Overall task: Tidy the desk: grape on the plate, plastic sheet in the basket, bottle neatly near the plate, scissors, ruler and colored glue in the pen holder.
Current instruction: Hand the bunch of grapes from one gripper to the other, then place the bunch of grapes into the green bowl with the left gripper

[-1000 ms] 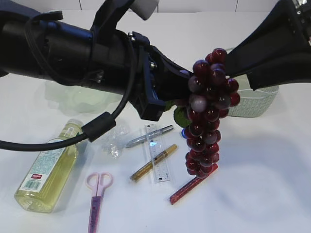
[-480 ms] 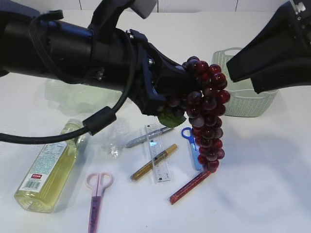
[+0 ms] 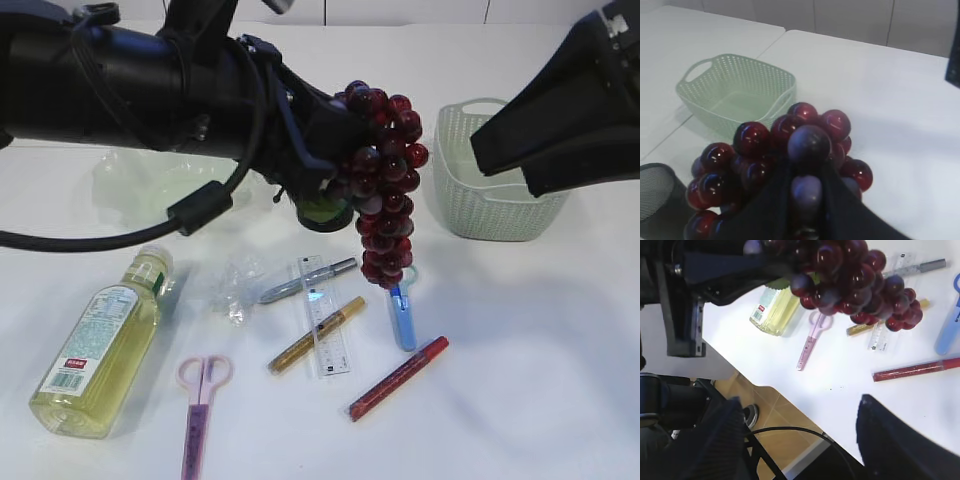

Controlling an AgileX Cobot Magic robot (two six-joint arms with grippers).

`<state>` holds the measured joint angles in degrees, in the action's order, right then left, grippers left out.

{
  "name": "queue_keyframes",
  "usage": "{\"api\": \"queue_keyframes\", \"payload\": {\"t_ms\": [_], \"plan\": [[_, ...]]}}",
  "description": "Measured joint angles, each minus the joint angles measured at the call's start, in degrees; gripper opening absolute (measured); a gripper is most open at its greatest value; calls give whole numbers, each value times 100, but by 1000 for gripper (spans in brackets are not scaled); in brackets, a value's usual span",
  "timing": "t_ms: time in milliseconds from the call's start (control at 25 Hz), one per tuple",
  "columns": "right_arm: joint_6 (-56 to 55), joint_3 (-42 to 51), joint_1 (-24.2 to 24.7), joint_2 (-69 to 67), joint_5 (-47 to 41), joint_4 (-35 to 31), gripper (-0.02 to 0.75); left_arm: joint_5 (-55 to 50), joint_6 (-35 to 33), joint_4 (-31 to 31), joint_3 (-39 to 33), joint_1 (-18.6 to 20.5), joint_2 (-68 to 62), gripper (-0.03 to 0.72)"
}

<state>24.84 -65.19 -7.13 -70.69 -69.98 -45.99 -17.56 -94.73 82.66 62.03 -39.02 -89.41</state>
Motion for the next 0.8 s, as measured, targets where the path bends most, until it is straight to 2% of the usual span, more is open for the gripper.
{"api": "queue_keyframes", "payload": {"t_ms": [360, 560, 800], "plan": [[-117, 0, 0, 0, 0, 287, 544, 1362, 0, 291, 0, 0, 0, 83], [-209, 0, 0, 0, -2, 428, 543, 2499, 0, 701, 0, 0, 25, 83], [-232, 0, 0, 0, -2, 463, 543, 3732, 9, 904, 0, 44, 220, 83]]}}
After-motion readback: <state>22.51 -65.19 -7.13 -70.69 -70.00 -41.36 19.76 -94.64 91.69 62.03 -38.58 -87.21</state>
